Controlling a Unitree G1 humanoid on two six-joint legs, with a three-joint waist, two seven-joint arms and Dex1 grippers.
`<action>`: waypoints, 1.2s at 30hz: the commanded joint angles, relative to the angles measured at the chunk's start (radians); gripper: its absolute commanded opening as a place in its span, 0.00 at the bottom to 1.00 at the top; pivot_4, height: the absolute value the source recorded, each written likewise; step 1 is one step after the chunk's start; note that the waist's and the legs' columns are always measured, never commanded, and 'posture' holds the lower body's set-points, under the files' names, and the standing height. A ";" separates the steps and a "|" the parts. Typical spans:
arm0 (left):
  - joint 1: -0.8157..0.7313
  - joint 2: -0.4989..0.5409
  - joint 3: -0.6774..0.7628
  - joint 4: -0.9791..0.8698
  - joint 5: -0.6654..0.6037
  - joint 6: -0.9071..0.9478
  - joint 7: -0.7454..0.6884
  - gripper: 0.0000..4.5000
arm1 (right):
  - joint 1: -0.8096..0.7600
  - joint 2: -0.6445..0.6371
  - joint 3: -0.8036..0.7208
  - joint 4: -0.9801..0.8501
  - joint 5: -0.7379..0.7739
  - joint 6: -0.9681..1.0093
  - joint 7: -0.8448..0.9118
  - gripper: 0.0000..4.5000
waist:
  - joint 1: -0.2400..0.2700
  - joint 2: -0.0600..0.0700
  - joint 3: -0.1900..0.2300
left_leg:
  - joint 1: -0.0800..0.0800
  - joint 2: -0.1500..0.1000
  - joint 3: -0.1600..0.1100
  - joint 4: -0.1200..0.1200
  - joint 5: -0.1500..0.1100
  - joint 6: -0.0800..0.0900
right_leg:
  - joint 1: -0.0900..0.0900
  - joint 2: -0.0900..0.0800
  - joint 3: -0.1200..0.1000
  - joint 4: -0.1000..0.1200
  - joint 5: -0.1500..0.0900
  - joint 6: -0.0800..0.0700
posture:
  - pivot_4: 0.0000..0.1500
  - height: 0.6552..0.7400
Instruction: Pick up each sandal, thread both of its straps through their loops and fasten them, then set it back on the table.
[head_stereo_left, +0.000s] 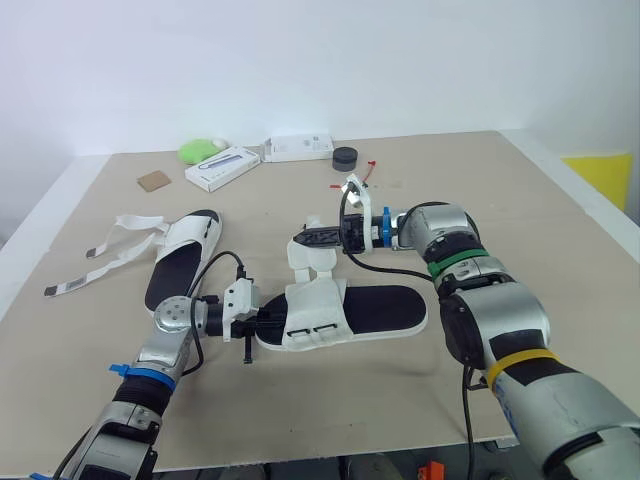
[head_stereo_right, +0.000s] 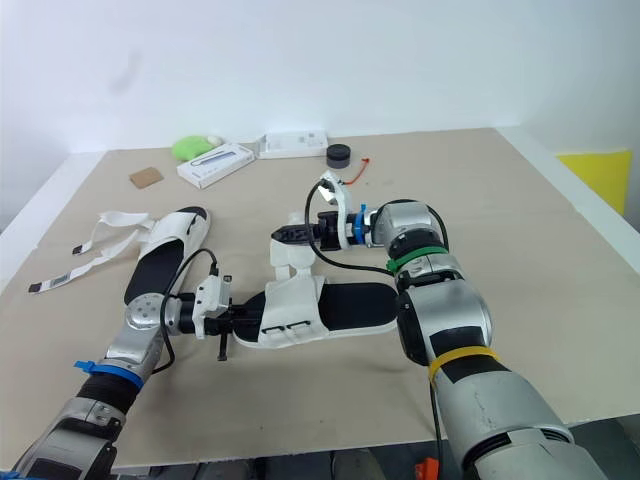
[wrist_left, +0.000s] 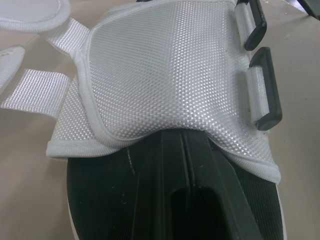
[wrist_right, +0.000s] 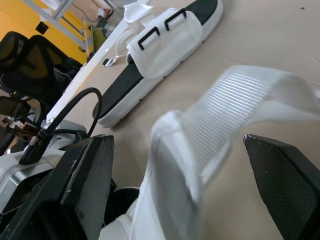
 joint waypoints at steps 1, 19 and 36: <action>0.101 0.015 -0.096 0.106 0.108 0.075 0.009 0.00 | -0.067 0.003 -0.053 -0.006 0.023 -0.027 -0.012 0.99 | 0.000 0.000 0.000 | 0.000 0.000 0.000 0.000 0.000 0.000 | 0.000 0.000 0.000 0.000 0.000 0.000 | 1.00 1.00; 0.119 0.013 -0.095 0.086 0.107 0.082 0.041 0.00 | -0.077 0.036 -0.100 0.035 0.010 -0.122 -0.077 0.83 | 0.000 -0.002 0.002 | 0.000 0.000 0.000 -0.001 0.000 -0.001 | 0.000 0.000 0.000 0.000 -0.001 0.000 | 1.00 1.00; 0.124 0.008 -0.111 0.084 0.114 0.083 0.034 0.00 | 0.101 -0.029 0.019 -0.372 -0.024 -0.339 0.144 0.00 | 0.003 -0.003 0.003 | 0.000 -0.001 -0.001 -0.001 -0.001 -0.001 | 0.000 -0.001 0.000 -0.001 -0.002 0.001 | 1.00 1.00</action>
